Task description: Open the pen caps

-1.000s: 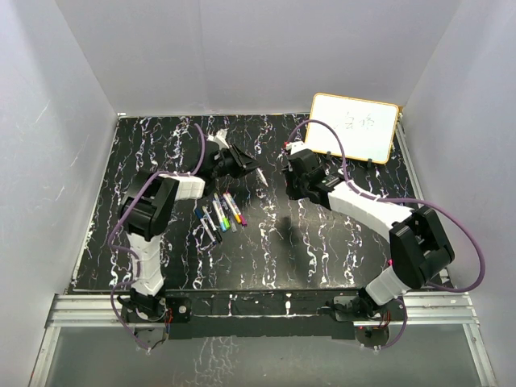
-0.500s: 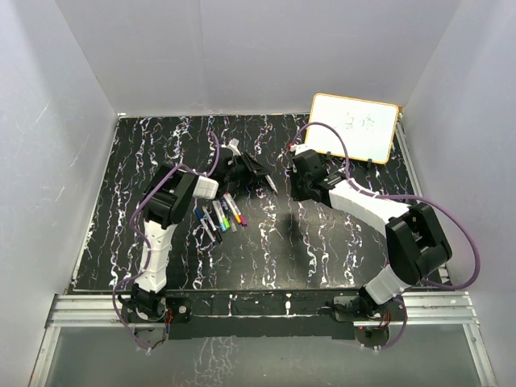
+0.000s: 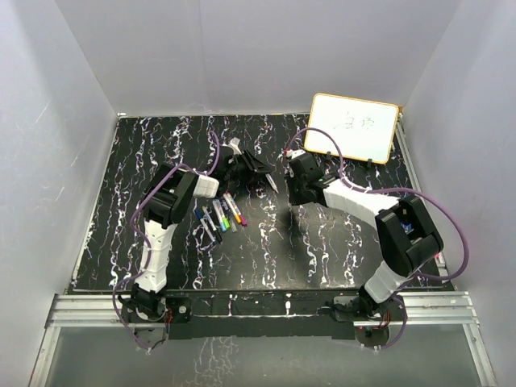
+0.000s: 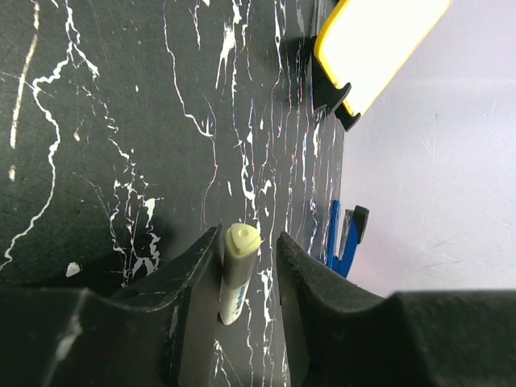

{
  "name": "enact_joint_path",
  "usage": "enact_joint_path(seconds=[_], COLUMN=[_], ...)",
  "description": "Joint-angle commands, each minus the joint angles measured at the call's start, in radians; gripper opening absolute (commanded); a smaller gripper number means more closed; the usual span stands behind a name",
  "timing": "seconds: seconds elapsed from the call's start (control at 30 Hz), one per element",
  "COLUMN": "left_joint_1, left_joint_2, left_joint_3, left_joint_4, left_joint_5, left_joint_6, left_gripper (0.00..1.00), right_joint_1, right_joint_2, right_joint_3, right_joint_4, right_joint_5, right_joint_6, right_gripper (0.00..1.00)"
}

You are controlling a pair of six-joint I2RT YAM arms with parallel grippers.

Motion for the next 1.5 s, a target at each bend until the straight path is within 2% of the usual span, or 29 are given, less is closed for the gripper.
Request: enact_joint_path(seconds=[0.0, 0.13, 0.4, 0.67, 0.77, 0.93, 1.23, 1.47], left_joint_1=[-0.004, -0.002, 0.010, 0.028, 0.032, 0.038, 0.046, 0.063], left_joint_2=[-0.015, -0.029, -0.060, -0.115, -0.139, -0.170, -0.189, -0.330], left_joint_3=[0.020, 0.022, 0.057, 0.128, 0.133, 0.144, 0.179, 0.029], left_joint_4=[-0.011, -0.028, -0.119, -0.345, -0.390, -0.428, -0.472, -0.344], left_joint_5=[0.035, 0.034, 0.042, -0.001, -0.023, -0.038, -0.043, -0.074], left_joint_6=[-0.003, 0.000, 0.024, 0.140, 0.173, 0.211, 0.252, 0.235], left_gripper=[0.35, 0.45, 0.52, 0.66, 0.73, 0.78, 0.81, 0.81], right_joint_1=[-0.004, -0.005, -0.005, -0.004, -0.004, -0.004, -0.012, -0.030], right_joint_2=[0.008, 0.025, 0.040, 0.071, 0.089, 0.104, 0.153, 0.166], right_joint_3=[0.009, 0.012, 0.017, 0.015, 0.019, 0.021, 0.053, 0.047], right_joint_4=[0.041, 0.043, 0.046, 0.071, 0.078, 0.102, 0.116, 0.129], right_joint_5=[-0.014, -0.024, -0.025, -0.014, 0.009, 0.057, 0.078, 0.073], right_joint_6=[-0.012, -0.012, -0.015, -0.018, -0.014, -0.009, -0.021, -0.023], right_gripper=[0.00, 0.00, 0.00, 0.00, 0.00, 0.00, 0.00, 0.02])
